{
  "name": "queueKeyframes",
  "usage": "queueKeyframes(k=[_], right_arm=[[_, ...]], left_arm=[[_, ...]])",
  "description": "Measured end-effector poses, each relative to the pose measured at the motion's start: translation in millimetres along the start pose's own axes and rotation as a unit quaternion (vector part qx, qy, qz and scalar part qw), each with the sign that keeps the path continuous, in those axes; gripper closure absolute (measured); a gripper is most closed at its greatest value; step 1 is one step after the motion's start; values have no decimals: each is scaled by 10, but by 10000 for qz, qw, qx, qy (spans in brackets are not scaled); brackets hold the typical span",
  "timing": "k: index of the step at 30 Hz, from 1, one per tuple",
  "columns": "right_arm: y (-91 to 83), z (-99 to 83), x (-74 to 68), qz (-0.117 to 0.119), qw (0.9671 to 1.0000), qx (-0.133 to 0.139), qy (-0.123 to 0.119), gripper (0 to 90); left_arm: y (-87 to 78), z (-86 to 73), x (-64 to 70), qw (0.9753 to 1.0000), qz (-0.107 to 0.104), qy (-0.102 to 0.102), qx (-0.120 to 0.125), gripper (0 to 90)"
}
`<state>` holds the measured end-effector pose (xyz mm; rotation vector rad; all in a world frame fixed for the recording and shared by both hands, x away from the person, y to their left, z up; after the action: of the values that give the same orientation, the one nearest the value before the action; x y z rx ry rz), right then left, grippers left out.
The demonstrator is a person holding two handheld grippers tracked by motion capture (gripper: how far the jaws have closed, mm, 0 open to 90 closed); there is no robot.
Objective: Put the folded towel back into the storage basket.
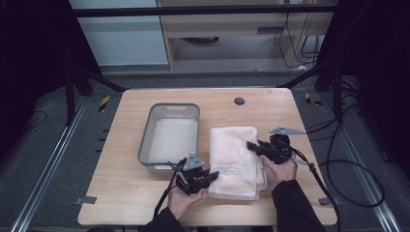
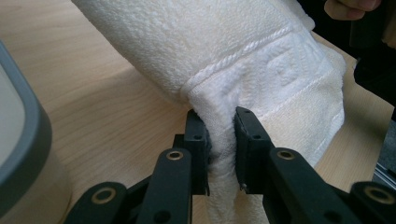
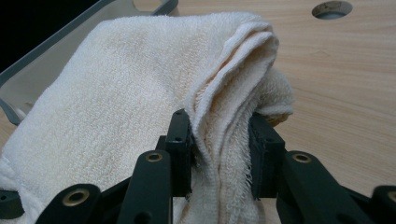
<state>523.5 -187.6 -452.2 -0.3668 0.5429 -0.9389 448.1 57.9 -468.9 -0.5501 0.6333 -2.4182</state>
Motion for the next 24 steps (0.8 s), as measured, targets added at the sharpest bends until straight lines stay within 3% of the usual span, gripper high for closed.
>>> queueKeyframes(k=[24], right_arm=[[-280,311,-207,-42,9980,523,-360,664]], left_arm=[[-267,243,61,9989,56,202,419,766]])
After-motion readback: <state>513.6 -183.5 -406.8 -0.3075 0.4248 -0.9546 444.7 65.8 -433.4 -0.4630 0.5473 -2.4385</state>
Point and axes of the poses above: each handheld gripper's, and its own axes: y roughly forward along the jaws, z roughly out of its top, x roughly to its right, the point moved 4 cm from there along y, roughly forward along the jaws, and after that the axes turned 3 degrees about -z, right-handed, at the moved point
